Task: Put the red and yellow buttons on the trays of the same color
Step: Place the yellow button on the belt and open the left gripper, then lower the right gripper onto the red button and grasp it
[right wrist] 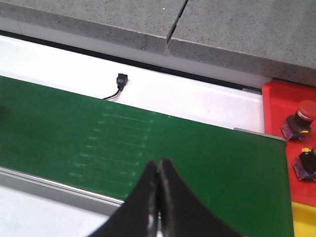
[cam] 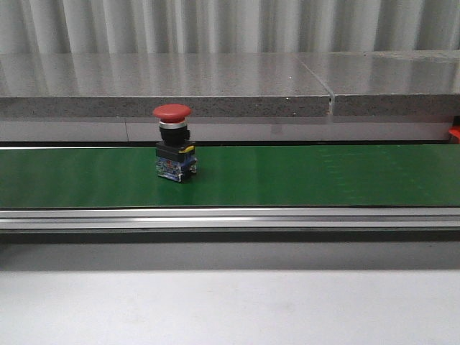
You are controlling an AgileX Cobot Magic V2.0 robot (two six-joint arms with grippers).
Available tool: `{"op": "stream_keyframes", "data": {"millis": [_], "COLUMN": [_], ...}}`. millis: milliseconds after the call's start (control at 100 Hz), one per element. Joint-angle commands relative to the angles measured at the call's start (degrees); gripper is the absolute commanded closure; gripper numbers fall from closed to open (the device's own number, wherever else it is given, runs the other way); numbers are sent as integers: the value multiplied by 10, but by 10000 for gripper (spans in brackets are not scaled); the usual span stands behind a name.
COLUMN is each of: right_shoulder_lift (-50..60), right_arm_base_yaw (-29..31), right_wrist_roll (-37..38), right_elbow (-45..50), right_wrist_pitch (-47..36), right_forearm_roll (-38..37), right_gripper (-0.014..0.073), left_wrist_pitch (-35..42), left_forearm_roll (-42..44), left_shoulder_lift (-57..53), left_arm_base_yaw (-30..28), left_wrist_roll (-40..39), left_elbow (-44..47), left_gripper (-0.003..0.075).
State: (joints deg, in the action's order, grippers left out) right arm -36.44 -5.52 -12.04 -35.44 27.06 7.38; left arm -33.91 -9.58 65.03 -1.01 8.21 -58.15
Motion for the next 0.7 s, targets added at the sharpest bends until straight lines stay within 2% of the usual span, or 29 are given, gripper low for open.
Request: {"op": "stream_keyframes", "data": {"millis": [0,230,490,590,690], "right_shoulder_lift": [3,3,3,3,3], "right_arm_base_yaw": [0,0,0,0,0], "right_wrist_roll": [-4,-4,-4,-4,-4], "right_elbow": [-15,-15,-15,-15,-15], "right_wrist_pitch": [-40,-40,-40,-40,-40], "right_forearm_roll": [3,3,3,3,3], "right_gripper": [662,662,662,662,662], "left_wrist_pitch": [28,26,7,1,-8], "left_forearm_roll": [-11,-9,-4,-4,-4], "left_shoulder_lift": [-62,-211,-399,-463,-520], "left_arm_base_yaw": [19,50,51,51,51], "left_wrist_roll": [3,3,7,7,7], "left_elbow": [-4,66,179,213,242], "left_gripper": [166,166,175,234,360]}}
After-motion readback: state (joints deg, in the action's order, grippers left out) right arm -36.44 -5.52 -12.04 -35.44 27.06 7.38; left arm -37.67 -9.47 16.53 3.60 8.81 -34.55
